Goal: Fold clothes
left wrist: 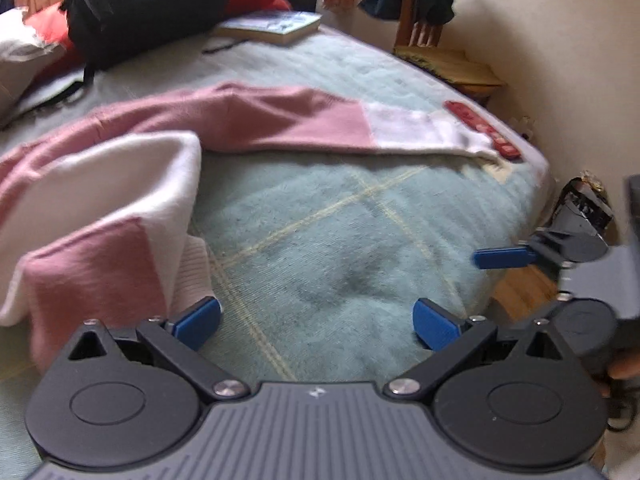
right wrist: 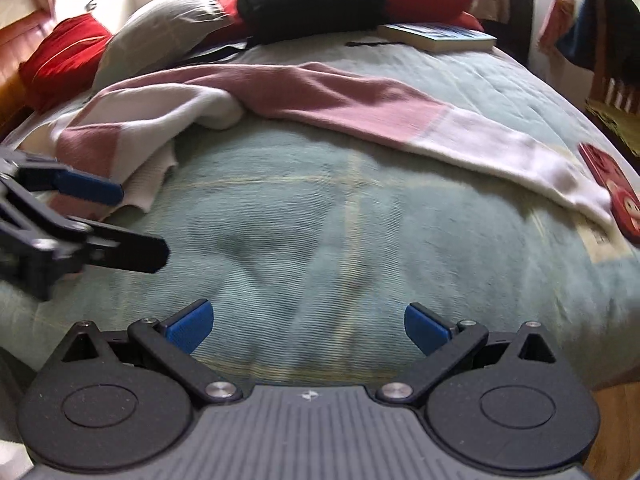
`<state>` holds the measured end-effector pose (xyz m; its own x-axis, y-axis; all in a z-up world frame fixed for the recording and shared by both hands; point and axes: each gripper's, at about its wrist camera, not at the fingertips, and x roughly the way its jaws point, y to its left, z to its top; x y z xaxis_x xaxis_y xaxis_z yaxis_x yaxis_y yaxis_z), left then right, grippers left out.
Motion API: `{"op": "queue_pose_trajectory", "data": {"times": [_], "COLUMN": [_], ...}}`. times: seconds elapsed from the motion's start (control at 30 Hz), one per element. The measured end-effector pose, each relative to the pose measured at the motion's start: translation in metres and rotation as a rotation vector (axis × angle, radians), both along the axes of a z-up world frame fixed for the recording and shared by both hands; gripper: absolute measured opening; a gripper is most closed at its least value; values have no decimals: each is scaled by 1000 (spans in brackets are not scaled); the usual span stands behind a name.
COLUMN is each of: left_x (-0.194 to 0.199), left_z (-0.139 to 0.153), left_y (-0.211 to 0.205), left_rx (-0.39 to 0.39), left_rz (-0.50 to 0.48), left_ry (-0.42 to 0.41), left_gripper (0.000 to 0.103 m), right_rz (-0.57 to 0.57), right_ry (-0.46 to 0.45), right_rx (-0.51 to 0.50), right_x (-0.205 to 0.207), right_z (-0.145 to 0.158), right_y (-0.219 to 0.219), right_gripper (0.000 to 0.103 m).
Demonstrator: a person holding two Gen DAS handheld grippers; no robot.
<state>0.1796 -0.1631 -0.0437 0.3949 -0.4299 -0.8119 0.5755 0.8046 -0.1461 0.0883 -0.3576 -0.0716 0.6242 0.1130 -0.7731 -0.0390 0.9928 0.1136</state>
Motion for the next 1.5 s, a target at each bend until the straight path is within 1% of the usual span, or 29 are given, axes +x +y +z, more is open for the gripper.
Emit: {"op": "queue_pose_trajectory", "data": {"times": [0.03,0.1,0.17,0.2,0.33,0.43,0.57,0.7,0.73,0.8,0.9,0.93,1.0,1.1,1.2,1.3,1.33,1.4,1.43,1.5], "left_x": [4,11,17,21,35,48,64,86,89,85,69,63,50,30,24,29,34,47,54,68], "left_z": [-5,-8,-3,0,17,23,24,19,17,20,29,33,41,52,47,30,21,2,-7,-23], "left_y": [0,5,17,24,54,69,74,93,100,110,108,103,91,65,37,11,4,-7,-9,-9], "left_rx": [18,61,52,35,0,5,94,197,183,135,126,120,103,72,32,-11,-15,-11,-12,-23], "left_rz": [18,77,122,144,258,284,290,341,344,342,319,295,231,104,-25,-99,-107,-83,-62,15], "left_ry": [8,-14,-31,-39,-107,-136,-198,-190,-166,-142,-160,-166,-179,-198,-153,-80,-57,-19,3,46], "left_gripper": [102,102,101,102,102,102,102,102,102,102,102,102,102,102,102,102,102,102,102,101], "right_rz": [-8,-21,-26,-28,-30,-26,-30,-34,-36,-40,-40,-42,-36,-19,-5,0,0,-4,-6,-12], "right_ry": [0,1,3,4,10,14,17,24,26,28,28,28,26,20,19,15,12,9,7,5], "right_rx": [7,23,29,33,37,27,27,20,17,11,9,10,7,11,4,-2,-2,-3,-4,-3], "right_x": [0,-1,0,0,1,2,3,5,5,7,9,11,12,12,12,12,11,10,9,8], "right_z": [-1,-3,-4,-5,-9,-10,-10,-10,-11,-11,-10,-10,-8,-6,-3,-1,0,2,3,5], "right_y": [-3,-9,-12,-13,-14,-12,-12,-10,-10,-8,-6,-5,-2,4,9,11,12,11,10,8], "right_gripper": [103,103,103,103,103,103,103,103,103,103,103,103,103,103,103,103,103,103,103,103]}}
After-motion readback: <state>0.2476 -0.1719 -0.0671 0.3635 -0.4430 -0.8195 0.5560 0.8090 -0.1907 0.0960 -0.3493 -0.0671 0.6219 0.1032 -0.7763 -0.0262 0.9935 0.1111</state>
